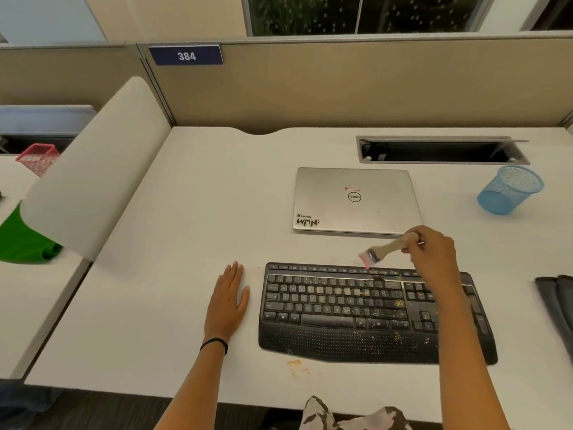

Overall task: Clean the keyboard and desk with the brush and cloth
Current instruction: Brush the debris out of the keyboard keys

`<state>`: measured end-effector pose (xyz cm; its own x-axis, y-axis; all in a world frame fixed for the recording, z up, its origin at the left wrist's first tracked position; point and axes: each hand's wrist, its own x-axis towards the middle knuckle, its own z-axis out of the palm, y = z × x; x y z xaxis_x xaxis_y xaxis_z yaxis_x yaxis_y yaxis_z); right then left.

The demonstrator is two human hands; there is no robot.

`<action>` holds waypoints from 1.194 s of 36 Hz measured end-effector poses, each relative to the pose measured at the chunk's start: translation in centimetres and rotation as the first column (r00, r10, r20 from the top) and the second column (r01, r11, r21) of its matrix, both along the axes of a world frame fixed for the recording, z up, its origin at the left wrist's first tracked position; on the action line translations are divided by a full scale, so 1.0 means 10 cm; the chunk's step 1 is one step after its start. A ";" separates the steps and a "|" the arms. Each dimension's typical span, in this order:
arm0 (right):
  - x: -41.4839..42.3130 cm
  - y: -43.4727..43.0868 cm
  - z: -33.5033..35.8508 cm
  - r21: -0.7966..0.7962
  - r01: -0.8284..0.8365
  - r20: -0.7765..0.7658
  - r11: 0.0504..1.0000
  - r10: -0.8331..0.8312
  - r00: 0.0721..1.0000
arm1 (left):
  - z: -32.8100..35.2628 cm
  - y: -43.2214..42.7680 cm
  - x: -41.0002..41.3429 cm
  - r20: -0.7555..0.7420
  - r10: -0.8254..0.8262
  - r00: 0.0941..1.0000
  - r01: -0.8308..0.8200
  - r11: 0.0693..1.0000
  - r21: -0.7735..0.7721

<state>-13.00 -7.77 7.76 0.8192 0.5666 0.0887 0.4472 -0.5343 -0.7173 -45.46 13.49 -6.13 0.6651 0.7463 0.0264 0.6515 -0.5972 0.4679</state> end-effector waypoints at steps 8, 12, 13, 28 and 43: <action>0.01 0.02 0.01 -0.007 -0.140 -0.120 0.990 0.139 0.983 | 0.01 0.00 0.00 -0.002 0.007 1.000 -0.007 1.000 -0.010; 0.00 0.01 -0.04 -0.077 -0.053 0.026 0.996 0.055 0.998 | -0.01 0.01 0.00 -0.016 0.010 1.000 -0.010 1.000 -0.015; 0.00 0.00 -0.02 -0.069 -0.021 0.053 0.997 0.025 0.998 | -0.01 0.01 0.00 -0.017 0.011 1.000 -0.011 1.000 -0.014; 0.11 -0.11 0.07 -0.096 0.090 0.010 0.991 -0.089 0.996 | 0.03 -0.01 0.00 -0.003 0.013 1.000 -0.013 1.000 -0.008; 0.11 -0.14 0.09 -0.133 0.107 0.100 0.985 -0.094 0.991 | 0.02 -0.01 0.01 -0.001 0.009 1.000 -0.009 1.000 -0.005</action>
